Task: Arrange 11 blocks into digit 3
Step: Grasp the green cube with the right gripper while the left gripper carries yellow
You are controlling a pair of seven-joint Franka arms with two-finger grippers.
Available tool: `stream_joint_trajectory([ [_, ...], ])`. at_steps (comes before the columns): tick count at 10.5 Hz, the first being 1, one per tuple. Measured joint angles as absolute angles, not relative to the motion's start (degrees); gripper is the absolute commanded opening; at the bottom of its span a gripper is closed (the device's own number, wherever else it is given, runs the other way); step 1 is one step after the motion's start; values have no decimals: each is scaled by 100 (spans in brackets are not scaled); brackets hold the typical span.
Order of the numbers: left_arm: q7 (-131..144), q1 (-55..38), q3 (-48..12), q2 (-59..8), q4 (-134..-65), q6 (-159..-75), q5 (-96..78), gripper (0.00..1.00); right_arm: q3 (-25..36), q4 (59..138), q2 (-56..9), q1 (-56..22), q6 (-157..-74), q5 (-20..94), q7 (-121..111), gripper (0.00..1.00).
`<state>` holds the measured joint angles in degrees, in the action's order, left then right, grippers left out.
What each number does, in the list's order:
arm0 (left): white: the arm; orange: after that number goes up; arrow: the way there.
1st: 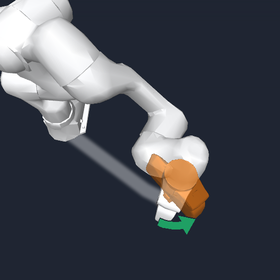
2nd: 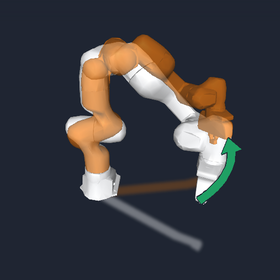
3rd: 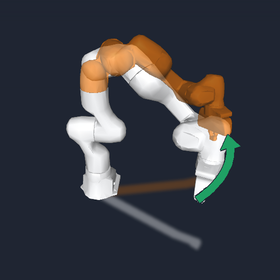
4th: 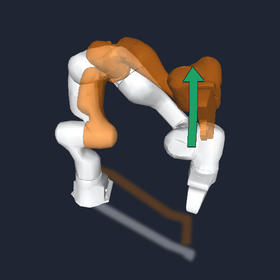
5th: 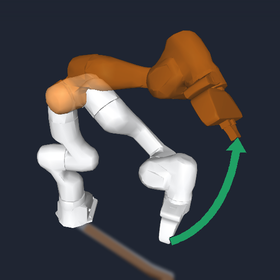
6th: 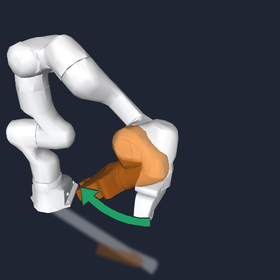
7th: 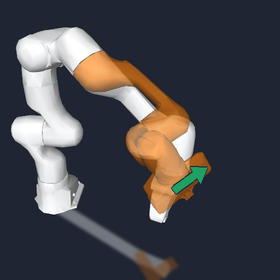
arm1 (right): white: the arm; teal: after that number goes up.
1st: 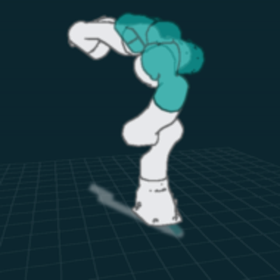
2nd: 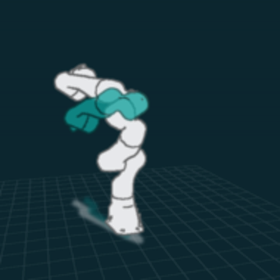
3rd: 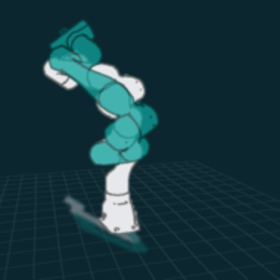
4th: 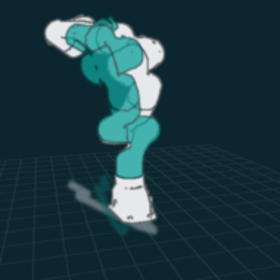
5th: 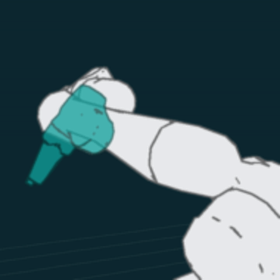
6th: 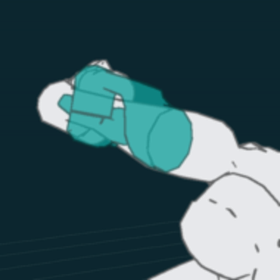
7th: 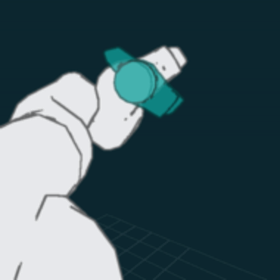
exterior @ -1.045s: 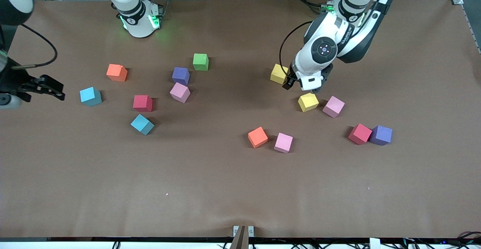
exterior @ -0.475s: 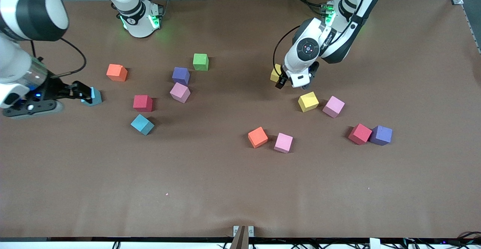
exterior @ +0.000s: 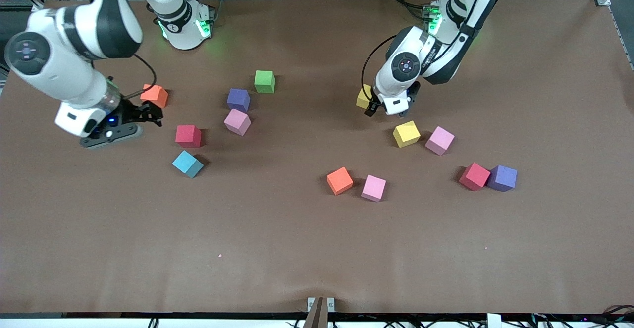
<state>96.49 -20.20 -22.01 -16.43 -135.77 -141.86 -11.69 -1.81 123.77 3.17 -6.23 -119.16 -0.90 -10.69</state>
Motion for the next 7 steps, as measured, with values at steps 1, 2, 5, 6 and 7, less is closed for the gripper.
stream_joint_trajectory([
  [1, 9741, -2077, -2211, -1724, -13577, -14252, -1169, 100, -185, 12682, 402, -787, -12221, -84, -1025, 100],
  [2, 9792, -2119, -2220, -1776, -13577, -14281, -1169, 100, -189, 12938, 441, -983, -12474, -74, -848, 100],
  [5, 9799, -2144, -2225, -1911, -13574, -14423, -1169, 47, -328, 13627, 389, -1397, -12833, 396, 82, 100],
  [6, 9760, -2149, -2228, -1954, -13539, -14495, -1149, 39, -502, 13706, 330, -1439, -12834, 521, 486, 100],
  [7, 9641, -2159, -2234, -1974, -13464, -14515, -1007, 32, -743, 13760, 254, -1533, -12860, 558, 1090, 100],
])
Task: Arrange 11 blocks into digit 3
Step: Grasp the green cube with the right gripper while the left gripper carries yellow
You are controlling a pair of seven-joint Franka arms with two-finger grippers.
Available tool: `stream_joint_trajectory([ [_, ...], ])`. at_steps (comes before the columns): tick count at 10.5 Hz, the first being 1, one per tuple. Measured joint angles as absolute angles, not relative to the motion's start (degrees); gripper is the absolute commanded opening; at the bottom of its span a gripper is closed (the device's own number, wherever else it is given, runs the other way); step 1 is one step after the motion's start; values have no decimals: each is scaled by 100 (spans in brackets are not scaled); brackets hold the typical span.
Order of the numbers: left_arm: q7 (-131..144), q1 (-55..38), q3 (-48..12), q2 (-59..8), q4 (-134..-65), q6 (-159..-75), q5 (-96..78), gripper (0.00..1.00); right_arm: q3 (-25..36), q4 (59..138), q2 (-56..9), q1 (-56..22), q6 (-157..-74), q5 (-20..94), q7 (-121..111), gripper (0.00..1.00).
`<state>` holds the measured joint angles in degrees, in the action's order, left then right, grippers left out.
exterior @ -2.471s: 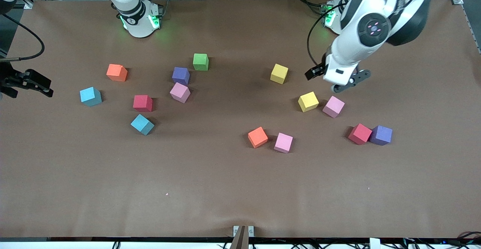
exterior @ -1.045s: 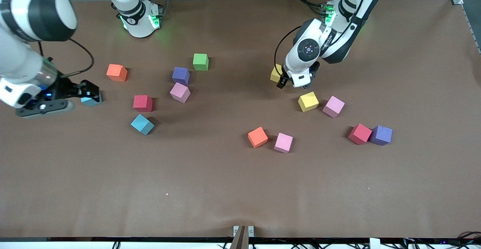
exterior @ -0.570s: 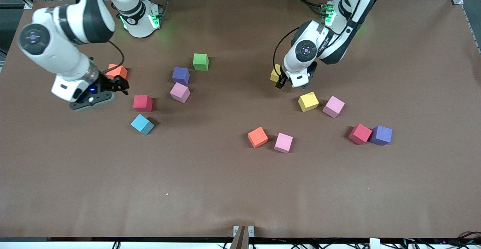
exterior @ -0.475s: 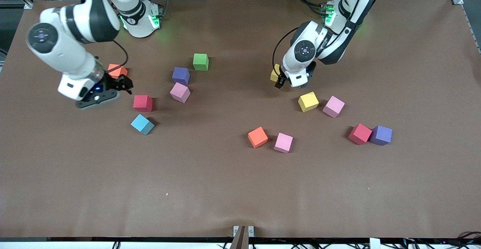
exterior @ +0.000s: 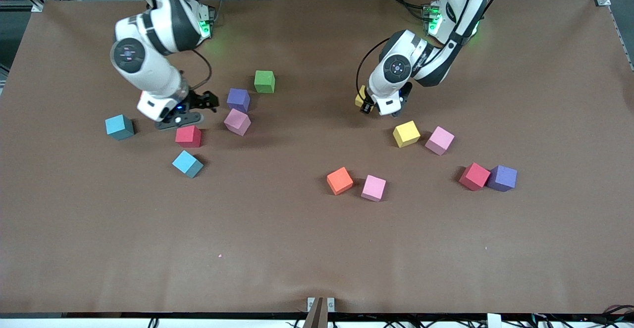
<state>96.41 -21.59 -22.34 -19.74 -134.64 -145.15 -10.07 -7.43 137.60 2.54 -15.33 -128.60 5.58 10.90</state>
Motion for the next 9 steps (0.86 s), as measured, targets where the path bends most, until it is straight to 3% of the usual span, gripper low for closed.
stream_joint_trajectory([
  [1, 9569, -2190, -2258, -1988, -13386, -14515, -727, 26, -1005, 13818, 167, -1640, -12975, 559, 1690, 100],
  [2, 9520, -2238, -2317, -2013, -13311, -14515, -462, 26, -1253, 13941, 101, -1712, -13221, 560, 2121, 100],
  [5, 8841, -2391, -2406, -2083, -13097, -14510, -260, 29, -1798, 14510, -76, -1831, -14119, 561, 2997, 100],
  [9, 7202, -2657, -2604, -2125, -12847, -14199, -234, 36, -2493, 14551, -224, -1958, -14214, 561, 3982, 100],
])
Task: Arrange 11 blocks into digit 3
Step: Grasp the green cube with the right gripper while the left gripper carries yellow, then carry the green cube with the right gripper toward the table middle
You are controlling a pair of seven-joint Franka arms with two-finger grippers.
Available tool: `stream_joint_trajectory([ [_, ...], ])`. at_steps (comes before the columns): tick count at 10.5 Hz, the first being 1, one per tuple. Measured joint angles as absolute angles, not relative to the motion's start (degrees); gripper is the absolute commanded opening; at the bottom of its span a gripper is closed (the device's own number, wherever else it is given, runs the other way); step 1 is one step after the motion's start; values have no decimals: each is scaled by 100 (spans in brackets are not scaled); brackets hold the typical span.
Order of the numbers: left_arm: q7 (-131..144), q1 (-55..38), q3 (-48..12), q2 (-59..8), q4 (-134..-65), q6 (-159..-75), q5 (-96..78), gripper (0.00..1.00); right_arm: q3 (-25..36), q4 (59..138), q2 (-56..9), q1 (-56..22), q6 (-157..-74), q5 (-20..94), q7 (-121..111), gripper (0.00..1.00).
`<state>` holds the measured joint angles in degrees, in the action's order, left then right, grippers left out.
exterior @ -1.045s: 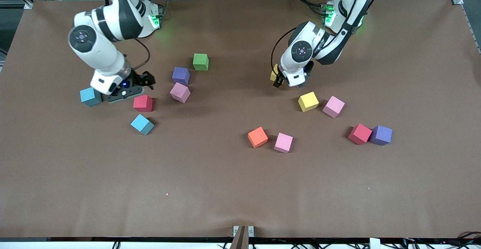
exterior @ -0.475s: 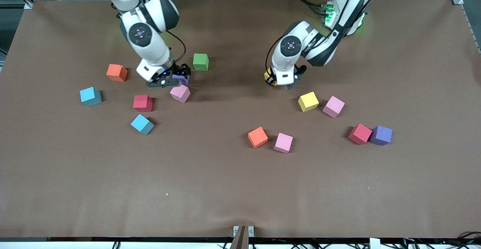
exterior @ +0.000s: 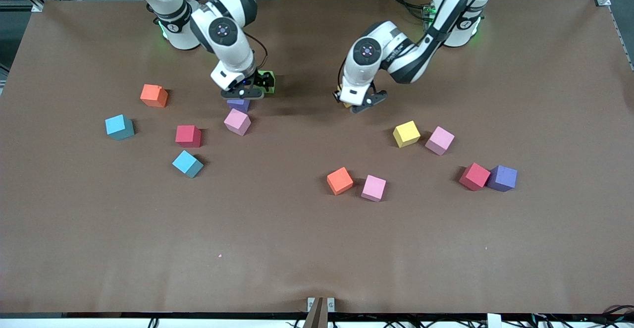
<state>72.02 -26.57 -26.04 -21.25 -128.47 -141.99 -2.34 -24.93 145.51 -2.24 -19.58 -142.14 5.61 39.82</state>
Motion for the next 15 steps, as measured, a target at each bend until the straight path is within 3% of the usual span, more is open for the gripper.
stream_joint_trajectory([
  [4, 6069, -3045, -2619, -2243, -12787, -14072, -221, 35, -2799, 14675, -265, -1958, -14238, 561, 4244, 100],
  [9, 5836, -3512, -2617, -2751, -12193, -14066, 89, 35, -2855, 14880, -559, -2092, -14767, 561, 4452, 100],
  [12, 5824, -3697, -2617, -2887, -12102, -14065, 475, 35, -2861, 14899, -750, -2188, -14942, 561, 4541, 79],
  [14, 5811, -3739, -2610, -2967, -11963, -14065, 543, 35, -2859, 14916, -784, -2188, -14955, 561, 4544, 53],
  [15, 5809, -3748, -2607, -3014, -11886, -14065, 577, 34, -2859, 14928, -789, -2188, -14982, 561, 4544, 44],
])
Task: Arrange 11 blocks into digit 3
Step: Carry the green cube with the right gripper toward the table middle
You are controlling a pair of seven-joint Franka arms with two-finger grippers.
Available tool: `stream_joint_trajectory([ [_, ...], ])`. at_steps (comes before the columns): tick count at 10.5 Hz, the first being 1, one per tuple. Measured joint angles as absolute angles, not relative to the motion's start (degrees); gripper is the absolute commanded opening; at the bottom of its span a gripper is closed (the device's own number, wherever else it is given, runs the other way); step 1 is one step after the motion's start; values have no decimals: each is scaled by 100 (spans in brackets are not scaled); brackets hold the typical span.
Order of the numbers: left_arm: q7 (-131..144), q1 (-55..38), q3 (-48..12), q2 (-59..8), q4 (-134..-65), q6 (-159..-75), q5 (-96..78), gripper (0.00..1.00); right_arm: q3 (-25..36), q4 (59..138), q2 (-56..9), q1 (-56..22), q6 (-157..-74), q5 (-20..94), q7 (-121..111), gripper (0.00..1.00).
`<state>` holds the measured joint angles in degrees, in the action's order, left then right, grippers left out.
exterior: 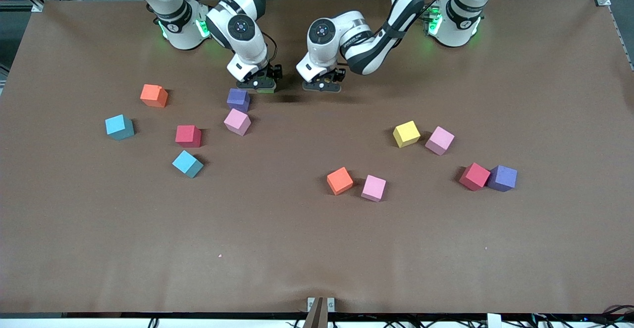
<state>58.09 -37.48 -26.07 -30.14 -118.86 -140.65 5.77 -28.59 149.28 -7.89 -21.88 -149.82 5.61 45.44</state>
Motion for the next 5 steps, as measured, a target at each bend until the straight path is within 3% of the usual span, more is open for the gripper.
stream_joint_trajectory([
  [2, 5809, -3750, -2593, -3130, -11754, -14062, 589, 35, -2862, 14928, -765, -2188, -14971, 558, 4544, 38],
  [5, 5819, -3750, -2544, -3273, -11605, -14018, 589, 36, -2831, 14896, -453, -1725, -14450, 471, 3757, 37],
])
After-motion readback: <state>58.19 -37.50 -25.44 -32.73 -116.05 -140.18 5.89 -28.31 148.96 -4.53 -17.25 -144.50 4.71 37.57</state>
